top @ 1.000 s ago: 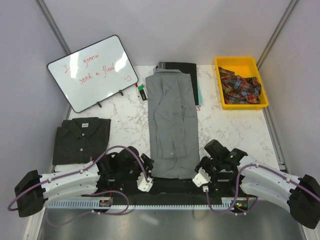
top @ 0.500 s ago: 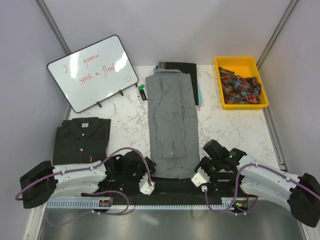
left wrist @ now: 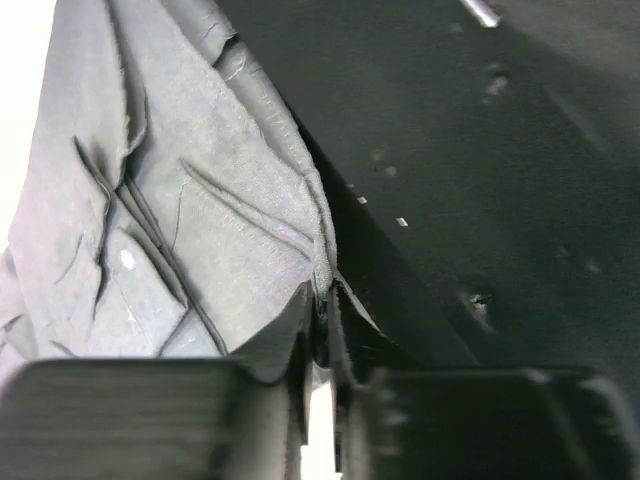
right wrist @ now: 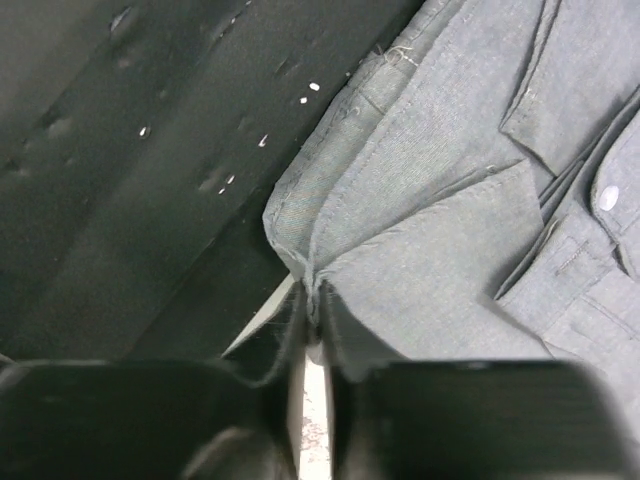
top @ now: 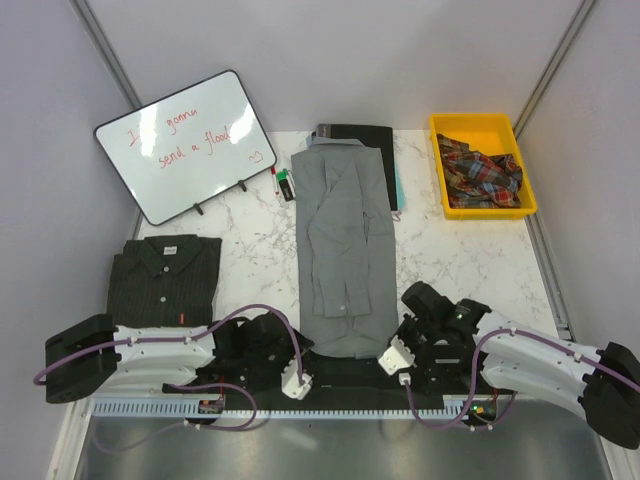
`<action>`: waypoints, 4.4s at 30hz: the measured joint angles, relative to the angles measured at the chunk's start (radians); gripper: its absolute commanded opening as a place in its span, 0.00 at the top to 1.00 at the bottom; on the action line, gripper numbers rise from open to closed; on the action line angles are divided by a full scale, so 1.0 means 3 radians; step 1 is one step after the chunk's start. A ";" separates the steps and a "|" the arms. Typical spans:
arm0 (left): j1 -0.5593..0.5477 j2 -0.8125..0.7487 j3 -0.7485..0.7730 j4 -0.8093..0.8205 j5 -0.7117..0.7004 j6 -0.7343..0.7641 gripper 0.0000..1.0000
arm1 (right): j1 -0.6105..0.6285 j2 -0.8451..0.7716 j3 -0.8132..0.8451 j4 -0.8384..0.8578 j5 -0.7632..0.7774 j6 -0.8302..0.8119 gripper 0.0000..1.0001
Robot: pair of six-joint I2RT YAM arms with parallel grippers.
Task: Fold and stack the long sleeve shirts
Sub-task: Fold the shirt
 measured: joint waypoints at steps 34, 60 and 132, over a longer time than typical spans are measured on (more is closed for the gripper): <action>0.0422 -0.1175 0.0884 -0.1292 -0.0047 -0.1195 0.98 | -0.0426 0.0015 0.1287 -0.0576 0.0001 0.1123 1.00; 0.2239 0.1209 0.1399 0.0197 0.0841 -0.0852 0.98 | -0.1581 0.2056 0.2041 0.0268 -0.0318 0.0362 1.00; 0.1595 0.1316 0.2061 -0.1872 0.0680 -0.2716 0.39 | -0.1525 0.2661 0.1849 -0.0182 -0.1092 0.4513 0.65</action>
